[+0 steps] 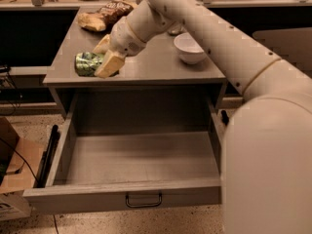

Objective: Place green can into top drawer

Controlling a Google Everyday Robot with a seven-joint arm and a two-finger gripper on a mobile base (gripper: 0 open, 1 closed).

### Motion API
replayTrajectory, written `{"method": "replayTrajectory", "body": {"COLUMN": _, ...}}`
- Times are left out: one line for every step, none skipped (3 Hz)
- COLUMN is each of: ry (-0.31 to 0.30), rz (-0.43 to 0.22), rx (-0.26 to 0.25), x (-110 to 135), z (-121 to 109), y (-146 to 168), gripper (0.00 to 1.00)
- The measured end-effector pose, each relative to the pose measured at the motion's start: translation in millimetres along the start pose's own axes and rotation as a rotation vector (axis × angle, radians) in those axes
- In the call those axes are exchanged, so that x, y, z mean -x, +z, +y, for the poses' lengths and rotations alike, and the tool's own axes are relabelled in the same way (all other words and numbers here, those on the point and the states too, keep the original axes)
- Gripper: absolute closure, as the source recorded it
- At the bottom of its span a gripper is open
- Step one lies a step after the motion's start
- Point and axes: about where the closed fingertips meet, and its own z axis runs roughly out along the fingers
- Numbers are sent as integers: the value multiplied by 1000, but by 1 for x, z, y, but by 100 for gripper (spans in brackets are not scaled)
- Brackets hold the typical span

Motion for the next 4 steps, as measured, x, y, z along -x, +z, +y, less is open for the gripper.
{"method": "replayTrajectory", "body": {"ry": -50, "rz": 46, "rx": -3, "x": -11, "z": 47, "y": -18, "gripper": 100}}
{"method": "replayTrajectory", "body": {"ry": -19, "rz": 124, "rx": 50, "x": -48, "z": 99, "y": -26, "gripper": 100}}
{"method": "replayTrajectory", "body": {"ry": 71, "rz": 172, "rx": 117, "x": -96, "z": 146, "y": -23, "gripper": 100}}
{"method": "replayTrajectory", "body": {"ry": 197, "rz": 172, "rx": 171, "x": -144, "z": 184, "y": -3, "gripper": 100}}
